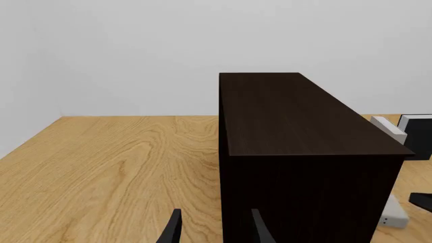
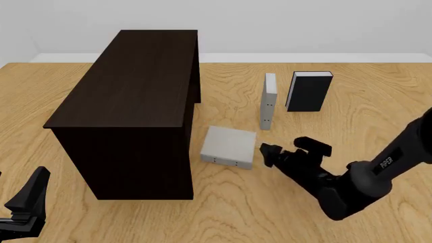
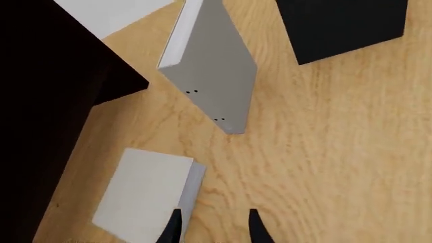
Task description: Pick up the book on the right and place it under the cabinet shelf.
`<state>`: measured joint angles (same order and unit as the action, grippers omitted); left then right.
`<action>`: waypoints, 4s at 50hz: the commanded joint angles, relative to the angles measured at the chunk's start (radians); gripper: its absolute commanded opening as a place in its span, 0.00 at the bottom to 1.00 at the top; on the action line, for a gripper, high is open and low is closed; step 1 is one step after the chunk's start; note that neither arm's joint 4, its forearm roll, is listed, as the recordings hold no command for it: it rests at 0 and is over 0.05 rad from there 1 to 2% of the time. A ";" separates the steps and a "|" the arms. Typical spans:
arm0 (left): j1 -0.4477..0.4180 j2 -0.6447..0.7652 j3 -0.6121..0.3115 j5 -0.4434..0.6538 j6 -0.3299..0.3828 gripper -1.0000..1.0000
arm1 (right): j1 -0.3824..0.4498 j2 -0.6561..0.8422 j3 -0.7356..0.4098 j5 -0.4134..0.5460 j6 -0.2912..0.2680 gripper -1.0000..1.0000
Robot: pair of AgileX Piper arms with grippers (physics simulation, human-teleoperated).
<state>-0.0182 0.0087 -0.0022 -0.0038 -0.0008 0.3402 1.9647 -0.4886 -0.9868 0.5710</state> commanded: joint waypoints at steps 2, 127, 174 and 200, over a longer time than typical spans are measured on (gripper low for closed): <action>0.000 0.000 0.000 0.000 0.000 1.00 | -0.101 -0.144 0.028 0.216 -0.288 1.00; 0.001 -0.002 -0.002 0.003 0.002 1.00 | 0.040 0.117 -0.320 0.424 -0.496 1.00; 0.001 -0.002 -0.002 0.003 0.002 1.00 | 0.262 0.137 -0.496 0.526 -0.463 1.00; 0.001 -0.002 -0.002 0.003 0.002 1.00 | 0.352 0.230 -0.665 0.593 -0.444 1.00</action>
<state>-0.0170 0.0059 -0.0047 0.0000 0.0012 0.6183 2.0484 -1.0649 -0.3483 -0.0553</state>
